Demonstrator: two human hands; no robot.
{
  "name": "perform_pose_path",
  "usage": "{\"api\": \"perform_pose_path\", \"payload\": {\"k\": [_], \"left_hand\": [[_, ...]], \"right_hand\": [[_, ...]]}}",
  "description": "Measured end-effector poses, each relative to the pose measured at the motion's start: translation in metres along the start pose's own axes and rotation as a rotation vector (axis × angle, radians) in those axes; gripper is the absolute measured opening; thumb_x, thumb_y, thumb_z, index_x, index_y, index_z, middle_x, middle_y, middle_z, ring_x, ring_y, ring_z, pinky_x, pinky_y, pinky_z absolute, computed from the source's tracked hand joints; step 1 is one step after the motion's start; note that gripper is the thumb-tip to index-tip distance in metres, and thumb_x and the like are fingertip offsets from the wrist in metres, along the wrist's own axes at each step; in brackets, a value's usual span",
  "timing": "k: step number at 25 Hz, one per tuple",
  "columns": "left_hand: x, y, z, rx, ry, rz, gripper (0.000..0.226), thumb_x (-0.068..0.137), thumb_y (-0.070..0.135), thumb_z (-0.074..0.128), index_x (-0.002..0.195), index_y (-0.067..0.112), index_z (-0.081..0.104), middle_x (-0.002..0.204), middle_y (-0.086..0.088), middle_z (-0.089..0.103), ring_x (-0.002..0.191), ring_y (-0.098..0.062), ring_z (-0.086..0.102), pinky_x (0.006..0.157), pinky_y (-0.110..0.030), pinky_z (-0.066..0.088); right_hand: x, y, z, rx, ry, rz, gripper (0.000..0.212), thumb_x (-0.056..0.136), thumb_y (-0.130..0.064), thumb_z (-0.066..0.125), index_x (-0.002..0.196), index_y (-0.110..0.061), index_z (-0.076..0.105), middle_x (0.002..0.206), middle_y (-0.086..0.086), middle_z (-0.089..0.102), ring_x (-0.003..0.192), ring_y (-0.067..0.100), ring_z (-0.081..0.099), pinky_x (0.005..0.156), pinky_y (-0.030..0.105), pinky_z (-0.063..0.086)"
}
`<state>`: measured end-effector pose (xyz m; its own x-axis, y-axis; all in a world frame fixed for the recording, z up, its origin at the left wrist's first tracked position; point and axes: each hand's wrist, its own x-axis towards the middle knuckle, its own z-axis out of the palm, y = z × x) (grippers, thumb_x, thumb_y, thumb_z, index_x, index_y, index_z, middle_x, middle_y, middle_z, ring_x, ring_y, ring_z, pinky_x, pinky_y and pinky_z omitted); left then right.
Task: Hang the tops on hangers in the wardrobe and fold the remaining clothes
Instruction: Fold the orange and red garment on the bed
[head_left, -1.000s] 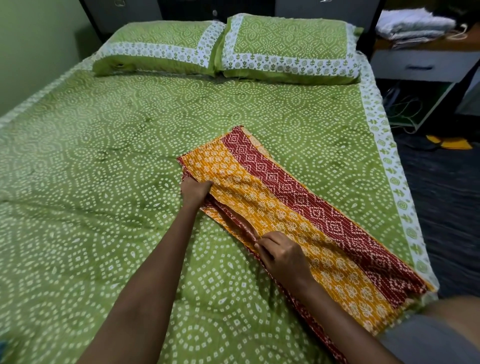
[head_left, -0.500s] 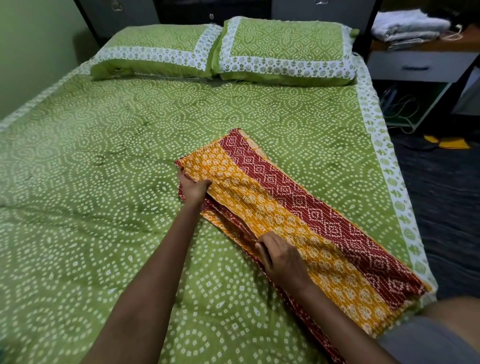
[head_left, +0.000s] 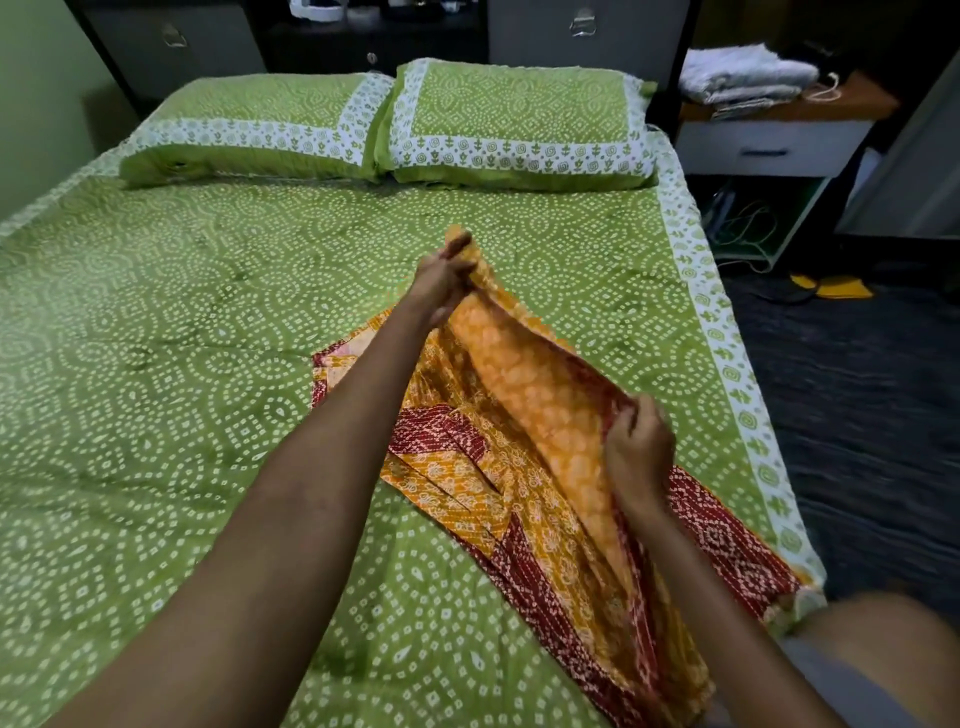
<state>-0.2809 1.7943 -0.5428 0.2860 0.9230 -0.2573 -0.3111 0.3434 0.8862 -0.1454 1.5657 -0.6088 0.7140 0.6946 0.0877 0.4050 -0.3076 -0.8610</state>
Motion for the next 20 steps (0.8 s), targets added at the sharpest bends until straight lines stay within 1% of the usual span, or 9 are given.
{"api": "perform_pose_path", "payload": {"k": [2,3,6,9,11,13,17,19,20], "left_hand": [[-0.006,0.023,0.021,-0.127,-0.147,0.091,0.038,0.091,-0.015,0.033,0.106,0.012,0.056,0.079,-0.005,0.066,0.054,-0.008,0.063,0.047,-0.018,0.049],[-0.007,0.027,0.021,-0.142,-0.158,0.123,0.039,0.091,-0.016,0.033,0.106,0.011,0.056,0.082,-0.002,0.069,0.057,-0.007,0.064,0.047,-0.017,0.049],[-0.005,0.004,-0.017,0.040,0.009,0.073,0.040,0.093,-0.012,0.034,0.126,0.005,0.050,0.088,0.000,0.060,0.045,0.001,0.055,0.040,-0.012,0.043],[0.000,-0.045,-0.078,0.314,0.211,-0.153,0.045,0.093,-0.007,0.042,0.136,0.005,0.040,0.083,-0.007,0.055,0.048,-0.005,0.055,0.037,-0.014,0.043],[-0.004,-0.066,-0.102,0.358,0.242,-0.232,0.038,0.093,-0.005,0.044,0.129,0.008,0.045,0.092,-0.015,0.056,0.065,-0.015,0.056,0.041,-0.019,0.049],[-0.009,-0.074,-0.110,0.378,0.229,-0.233,0.044,0.092,-0.006,0.045,0.134,0.009,0.043,0.091,-0.014,0.055,0.069,-0.019,0.055,0.043,-0.019,0.050],[-0.005,-0.078,-0.106,0.480,0.302,-0.161,0.056,0.090,-0.008,0.050,0.141,0.008,0.034,0.079,-0.009,0.052,0.059,-0.017,0.050,0.034,-0.016,0.040],[-0.007,-0.084,-0.103,0.544,0.353,-0.117,0.056,0.089,-0.006,0.052,0.141,0.007,0.034,0.089,-0.014,0.056,0.057,-0.018,0.050,0.031,-0.015,0.037],[-0.011,-0.089,-0.101,0.586,0.367,-0.075,0.055,0.089,-0.005,0.053,0.140,0.006,0.035,0.103,-0.018,0.057,0.061,-0.020,0.054,0.032,-0.016,0.038]], "right_hand": [[0.006,-0.007,-0.020,-0.004,0.281,-0.328,0.019,0.093,-0.003,0.039,0.097,0.004,0.056,0.084,0.007,0.049,0.070,0.010,0.041,0.056,0.014,0.029],[0.003,-0.008,-0.025,-0.032,0.312,-0.469,0.019,0.092,-0.004,0.041,0.098,0.003,0.057,0.083,0.009,0.051,0.069,0.007,0.041,0.056,0.011,0.031],[-0.020,0.014,-0.015,-0.225,0.059,-0.725,0.017,0.086,-0.007,0.055,0.101,-0.003,0.062,0.089,0.015,0.063,0.059,0.010,0.053,0.049,0.010,0.043],[-0.042,0.029,0.003,-0.422,-0.474,-0.560,0.034,0.087,-0.004,0.061,0.120,-0.011,0.059,0.114,0.006,0.058,0.070,0.004,0.052,0.056,0.003,0.041],[-0.053,0.037,0.010,-0.527,-0.640,-0.409,0.041,0.093,-0.010,0.053,0.133,-0.018,0.046,0.135,0.004,0.043,0.095,0.008,0.056,0.077,0.012,0.045],[-0.061,0.042,0.014,-0.570,-0.686,-0.356,0.048,0.093,-0.010,0.051,0.138,-0.019,0.037,0.141,0.006,0.035,0.108,0.013,0.054,0.088,0.019,0.048],[-0.066,0.046,0.006,-0.598,-0.723,-0.390,0.048,0.092,-0.009,0.050,0.137,-0.018,0.035,0.125,0.002,0.042,0.092,0.009,0.051,0.080,0.018,0.047],[-0.067,0.050,-0.001,-0.630,-0.733,-0.408,0.047,0.092,-0.010,0.050,0.136,-0.019,0.036,0.124,0.000,0.041,0.094,0.008,0.046,0.084,0.019,0.046],[-0.067,0.054,-0.005,-0.631,-0.740,-0.415,0.048,0.091,-0.010,0.050,0.136,-0.020,0.036,0.126,0.000,0.040,0.098,0.007,0.043,0.088,0.020,0.046]]}}
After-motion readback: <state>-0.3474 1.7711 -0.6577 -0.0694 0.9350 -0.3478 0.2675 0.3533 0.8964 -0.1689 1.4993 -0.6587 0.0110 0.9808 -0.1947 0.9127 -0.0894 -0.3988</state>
